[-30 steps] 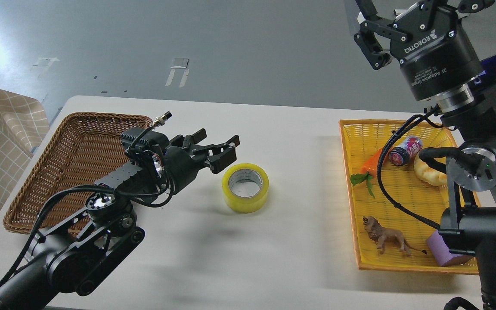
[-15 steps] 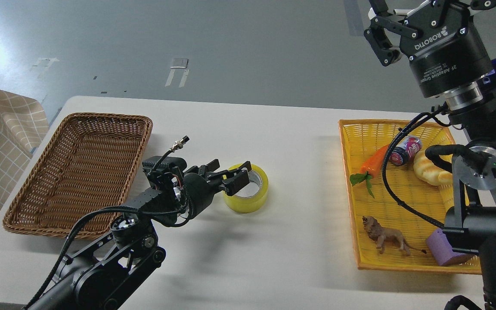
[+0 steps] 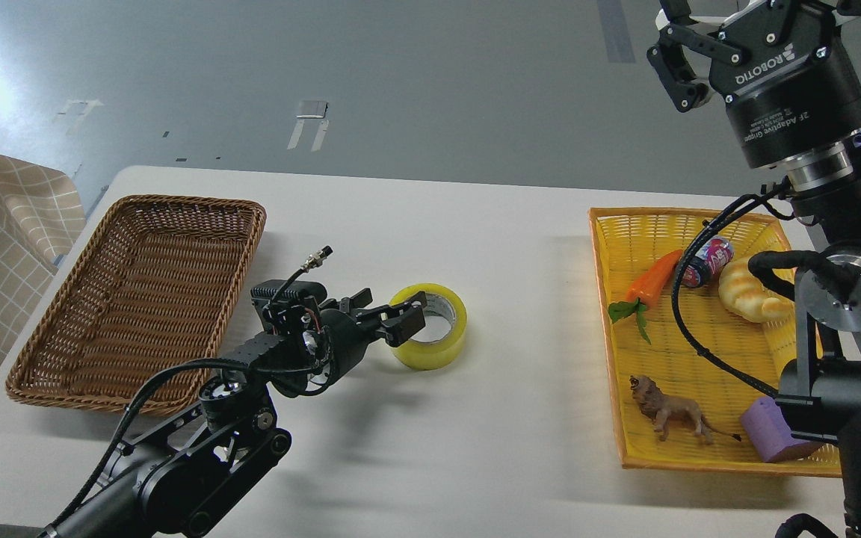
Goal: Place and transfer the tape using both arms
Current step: 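Reach the left gripper toward the tape roll on the table, then close the left gripper on the tape roll's rim and lift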
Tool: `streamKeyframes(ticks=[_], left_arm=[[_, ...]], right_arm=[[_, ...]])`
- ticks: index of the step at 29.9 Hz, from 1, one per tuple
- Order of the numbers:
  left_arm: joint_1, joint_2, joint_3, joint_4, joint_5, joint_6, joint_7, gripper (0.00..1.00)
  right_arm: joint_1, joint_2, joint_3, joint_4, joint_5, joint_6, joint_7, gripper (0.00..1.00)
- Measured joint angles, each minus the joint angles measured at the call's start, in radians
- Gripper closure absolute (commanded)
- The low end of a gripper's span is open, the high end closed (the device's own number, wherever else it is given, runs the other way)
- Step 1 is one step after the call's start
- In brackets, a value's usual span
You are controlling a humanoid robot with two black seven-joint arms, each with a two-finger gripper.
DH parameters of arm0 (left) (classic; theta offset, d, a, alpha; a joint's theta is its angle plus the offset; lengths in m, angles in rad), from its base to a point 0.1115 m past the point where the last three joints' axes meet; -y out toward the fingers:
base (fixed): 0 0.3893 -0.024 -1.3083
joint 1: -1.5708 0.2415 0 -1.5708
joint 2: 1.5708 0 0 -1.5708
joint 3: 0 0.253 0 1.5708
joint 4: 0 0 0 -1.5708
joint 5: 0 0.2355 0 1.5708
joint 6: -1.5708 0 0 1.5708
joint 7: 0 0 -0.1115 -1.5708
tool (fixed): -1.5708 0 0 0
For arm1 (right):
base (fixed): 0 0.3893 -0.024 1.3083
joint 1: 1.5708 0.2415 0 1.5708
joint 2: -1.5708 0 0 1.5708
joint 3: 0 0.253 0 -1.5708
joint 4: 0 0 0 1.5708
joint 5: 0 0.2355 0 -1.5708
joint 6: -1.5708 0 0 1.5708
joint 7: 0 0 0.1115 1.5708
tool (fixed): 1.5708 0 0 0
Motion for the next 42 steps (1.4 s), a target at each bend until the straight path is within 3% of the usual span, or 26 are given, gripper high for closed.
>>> streamKeyframes(ticks=[18,30,34,39,41,42], left_arm=[[-0.101,0.116,0.124,0.03,0.0,0.001,-0.005,0.03],[-0.145,0.123,0.203,0.058,0.0,0.002,-0.005,0.03],[-0.165,0.122,0.227,0.083,0.0,0.001,-0.009,0.15],[-0.172,0.121,0.235,0.097,0.0,-0.003,-0.019,0.18],[-0.172,0.119,0.235,0.108,0.0,-0.005,-0.022,0.3],[-0.172,0.118,0.235,0.114,0.0,-0.006,-0.027,0.3]], right_arm=[[-0.003,-0.002,0.003,-0.006,0.0,0.0,0.0,0.0],[-0.004,-0.003,0.002,-0.01,0.0,0.003,0.0,0.0],[-0.004,-0.015,0.003,-0.01,0.0,0.003,0.0,0.0],[-0.005,-0.031,0.008,-0.01,0.0,0.003,0.0,0.0],[-0.005,-0.036,0.012,-0.01,0.0,0.003,0.0,0.0],[-0.005,-0.036,0.014,-0.01,0.0,0.003,0.0,0.0]])
